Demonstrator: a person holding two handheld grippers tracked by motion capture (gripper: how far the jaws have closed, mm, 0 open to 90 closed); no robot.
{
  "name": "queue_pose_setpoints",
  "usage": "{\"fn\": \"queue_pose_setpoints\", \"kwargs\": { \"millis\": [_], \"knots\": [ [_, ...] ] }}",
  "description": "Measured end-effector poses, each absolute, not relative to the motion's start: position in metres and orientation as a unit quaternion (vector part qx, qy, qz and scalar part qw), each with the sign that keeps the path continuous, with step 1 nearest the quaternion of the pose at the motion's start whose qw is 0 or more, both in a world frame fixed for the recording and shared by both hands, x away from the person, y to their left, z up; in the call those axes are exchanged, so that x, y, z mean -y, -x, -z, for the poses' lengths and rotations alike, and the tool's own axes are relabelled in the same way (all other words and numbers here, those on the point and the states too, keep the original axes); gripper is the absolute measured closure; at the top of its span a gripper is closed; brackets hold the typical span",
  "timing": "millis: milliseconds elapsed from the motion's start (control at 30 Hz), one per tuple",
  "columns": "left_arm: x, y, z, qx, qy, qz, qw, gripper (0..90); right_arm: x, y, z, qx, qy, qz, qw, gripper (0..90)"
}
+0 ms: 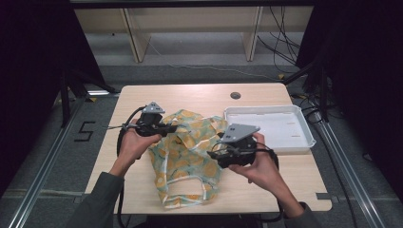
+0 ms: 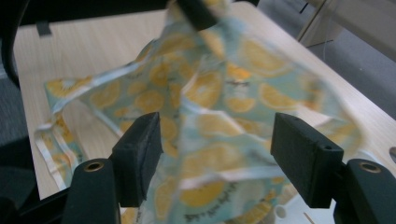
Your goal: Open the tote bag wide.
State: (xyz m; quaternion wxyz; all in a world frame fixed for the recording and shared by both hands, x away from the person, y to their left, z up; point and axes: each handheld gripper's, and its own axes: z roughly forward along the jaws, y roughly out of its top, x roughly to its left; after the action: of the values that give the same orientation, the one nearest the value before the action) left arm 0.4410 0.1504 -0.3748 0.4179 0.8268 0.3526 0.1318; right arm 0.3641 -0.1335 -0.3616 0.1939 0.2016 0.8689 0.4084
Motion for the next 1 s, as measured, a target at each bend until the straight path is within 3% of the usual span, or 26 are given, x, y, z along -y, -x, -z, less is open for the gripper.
{"fn": "queue_pose_setpoints", "kwargs": {
  "millis": [200,333,400,467,500,567,733,1000],
  "knots": [
    [-0.150,-0.444,0.374,-0.353,-0.824,-0.128,0.424,88.6,0.097,-0.367,0.401,-0.903,-0.173,-0.336,0.204,28.3],
    [-0.154,-0.444,0.373,-0.358,-0.818,-0.124,0.432,88.3,0.088,-0.382,0.424,-0.911,-0.169,-0.280,0.251,34.2],
    [-0.157,-0.444,0.372,-0.360,-0.815,-0.124,0.437,88.3,0.087,-0.389,0.432,-0.910,-0.162,-0.260,0.280,49.2],
    [-0.161,-0.444,0.371,-0.361,-0.812,-0.126,0.441,88.2,0.087,-0.399,0.436,-0.913,-0.128,-0.233,0.310,73.9],
    [-0.161,-0.444,0.371,-0.361,-0.812,-0.126,0.441,88.1,0.088,-0.403,0.437,-0.911,-0.128,-0.229,0.317,81.9],
    [-0.167,-0.444,0.372,-0.365,-0.807,-0.138,0.443,87.9,0.092,-0.415,0.434,-0.907,-0.132,-0.241,0.318,89.4],
    [-0.180,-0.450,0.379,-0.378,-0.803,-0.174,0.427,87.1,0.099,-0.441,0.412,-0.886,-0.182,-0.310,0.292,90.0],
    [-0.199,-0.463,0.406,-0.422,-0.789,-0.190,0.405,86.9,0.083,-0.481,0.395,-0.869,-0.192,-0.340,0.303,89.9]
  ]
}}
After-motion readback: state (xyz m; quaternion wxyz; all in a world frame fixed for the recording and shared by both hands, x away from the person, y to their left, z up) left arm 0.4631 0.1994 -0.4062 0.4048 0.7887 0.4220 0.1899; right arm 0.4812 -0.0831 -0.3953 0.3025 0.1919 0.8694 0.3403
